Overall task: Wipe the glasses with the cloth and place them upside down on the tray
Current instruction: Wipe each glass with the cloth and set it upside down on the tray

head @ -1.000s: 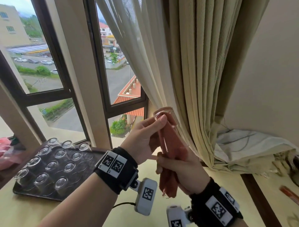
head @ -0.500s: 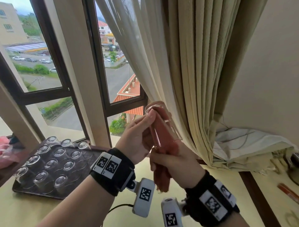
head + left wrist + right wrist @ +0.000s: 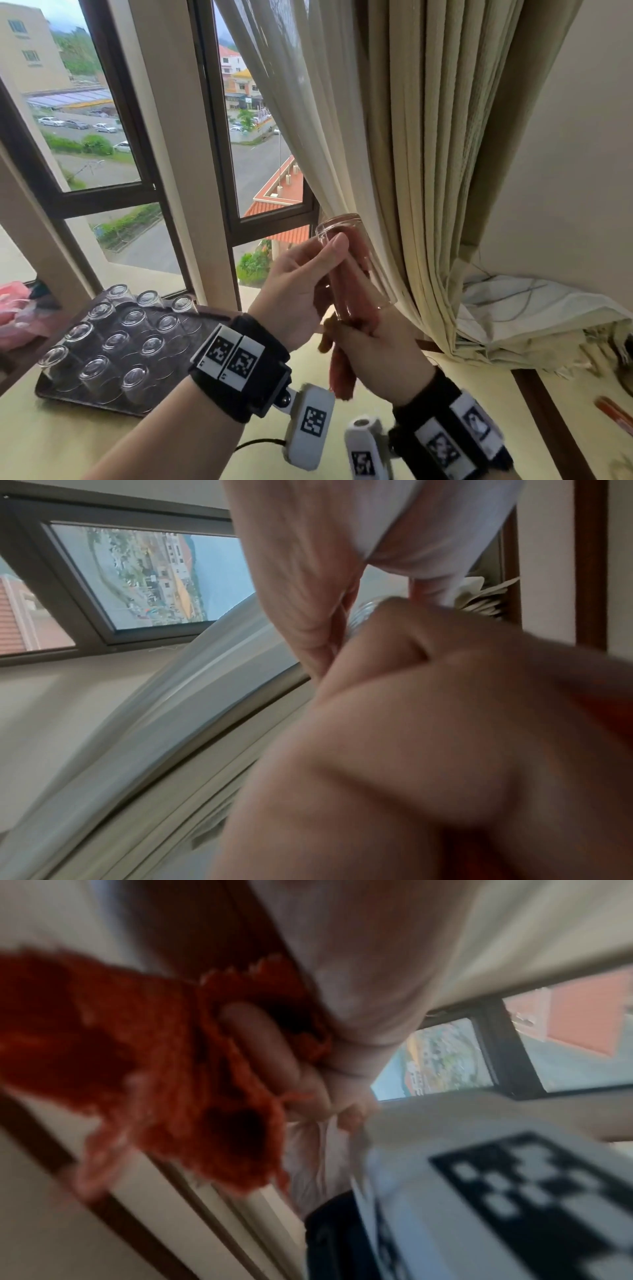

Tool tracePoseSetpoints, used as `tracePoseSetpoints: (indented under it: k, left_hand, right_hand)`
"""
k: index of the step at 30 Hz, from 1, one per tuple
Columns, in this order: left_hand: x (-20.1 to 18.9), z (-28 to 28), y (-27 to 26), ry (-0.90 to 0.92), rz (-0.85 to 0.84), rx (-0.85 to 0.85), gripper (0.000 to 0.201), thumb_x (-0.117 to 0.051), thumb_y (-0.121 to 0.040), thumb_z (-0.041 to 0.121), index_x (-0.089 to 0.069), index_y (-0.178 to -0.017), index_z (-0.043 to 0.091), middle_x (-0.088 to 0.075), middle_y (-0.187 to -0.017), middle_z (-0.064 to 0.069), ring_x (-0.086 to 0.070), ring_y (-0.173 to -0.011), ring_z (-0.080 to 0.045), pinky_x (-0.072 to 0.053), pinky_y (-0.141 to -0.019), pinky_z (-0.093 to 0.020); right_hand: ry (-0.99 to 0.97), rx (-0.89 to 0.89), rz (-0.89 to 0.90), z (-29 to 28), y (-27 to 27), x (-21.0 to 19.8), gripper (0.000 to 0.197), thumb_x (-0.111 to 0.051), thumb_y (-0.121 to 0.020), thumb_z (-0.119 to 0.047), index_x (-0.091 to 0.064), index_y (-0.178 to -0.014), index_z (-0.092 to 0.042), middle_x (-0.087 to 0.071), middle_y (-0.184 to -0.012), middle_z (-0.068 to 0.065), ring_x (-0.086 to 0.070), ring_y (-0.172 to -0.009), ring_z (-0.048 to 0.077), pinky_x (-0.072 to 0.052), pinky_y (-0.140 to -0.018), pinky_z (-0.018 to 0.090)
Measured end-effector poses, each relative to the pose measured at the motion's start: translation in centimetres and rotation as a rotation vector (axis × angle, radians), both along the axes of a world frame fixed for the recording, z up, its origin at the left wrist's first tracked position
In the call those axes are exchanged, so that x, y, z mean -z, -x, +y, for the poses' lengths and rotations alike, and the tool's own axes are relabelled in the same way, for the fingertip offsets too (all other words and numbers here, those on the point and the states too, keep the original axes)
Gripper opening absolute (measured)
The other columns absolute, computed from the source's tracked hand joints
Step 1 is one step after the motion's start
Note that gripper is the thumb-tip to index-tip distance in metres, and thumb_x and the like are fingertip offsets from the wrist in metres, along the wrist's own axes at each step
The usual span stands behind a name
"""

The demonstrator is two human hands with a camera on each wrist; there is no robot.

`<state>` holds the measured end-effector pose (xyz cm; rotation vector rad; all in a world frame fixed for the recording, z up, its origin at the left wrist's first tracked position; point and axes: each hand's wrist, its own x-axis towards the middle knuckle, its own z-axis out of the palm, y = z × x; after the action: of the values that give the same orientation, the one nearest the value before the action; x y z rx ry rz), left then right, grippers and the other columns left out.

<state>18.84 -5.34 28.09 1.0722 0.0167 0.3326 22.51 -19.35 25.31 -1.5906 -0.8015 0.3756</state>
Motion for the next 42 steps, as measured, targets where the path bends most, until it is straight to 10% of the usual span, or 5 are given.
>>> tracePoseSetpoints:
  k: [5,14,25,37,42]
  left_hand:
    - [-0.7,-0.1,0.3,0.020,-0.018,-0.069,0.053,-0.073,-0.092,0.030,-0.066,-0.128,-0.009,-0.072,-0.114,-0.024,-0.071,-0.100,-0.033,-0.062,-0.089,-0.044]
    - [0.2,-1.1,0.9,-0.018,0.058,-0.116,0.049,-0.074,-0.096,0.028,-0.065,-0.129,-0.007,-0.073,-0.109,-0.020,-0.074,-0.098,-0.031,-0.065,-0.083,-0.042]
    - [4.1,0.1,3.1,0.000,0.096,-0.384,0.056,-0.085,-0.084,0.033,-0.070,-0.123,-0.003,-0.070,-0.111,-0.025,-0.070,-0.100,-0.034,-0.057,-0.098,-0.055]
    - [10.0,12.9,11.4,-0.127,0.290,-0.898,0.067,-0.093,-0.069,0.049,-0.064,-0.120,0.016,-0.080,-0.108,-0.008,-0.078,-0.103,-0.035,-0.062,-0.089,-0.050]
    - [14.2,17.5,13.5,-0.283,0.462,-0.945,0.086,-0.099,-0.060,0.052,-0.061,-0.130,0.018,-0.080,-0.113,-0.009,-0.079,-0.103,-0.028,-0.062,-0.094,-0.049]
  right_hand:
    - [-0.466,-0.353,0.755,-1.0,1.2,-0.6,0.017,-0.071,-0.078,0.002,-0.066,-0.093,-0.002,-0.052,-0.056,0.012,-0.051,-0.044,0.018,-0.048,-0.048,0.028]
    - [0.319,0.297,-0.981,-1.1,-0.2,1.2,0.052,-0.042,-0.091,-0.016,-0.049,-0.141,-0.026,-0.078,-0.098,0.005,-0.071,-0.062,0.022,-0.064,-0.061,0.035]
    - [-0.401,-0.231,0.797,0.4,2.1,3.3,0.033,-0.077,-0.092,-0.024,-0.074,-0.124,-0.017,-0.040,-0.050,0.004,-0.032,-0.033,0.010,-0.028,-0.039,0.019]
    - [-0.121,0.067,0.100,2.0,0.3,7.3,0.021,-0.081,-0.087,-0.009,-0.083,-0.091,-0.029,-0.078,-0.117,-0.004,-0.064,-0.049,0.033,-0.055,-0.044,0.040]
    - [0.143,0.232,-0.579,4.8,-0.5,10.0,0.010,-0.079,-0.088,-0.035,-0.081,-0.096,-0.031,-0.060,-0.146,-0.009,-0.053,-0.137,0.031,-0.054,-0.095,0.062]
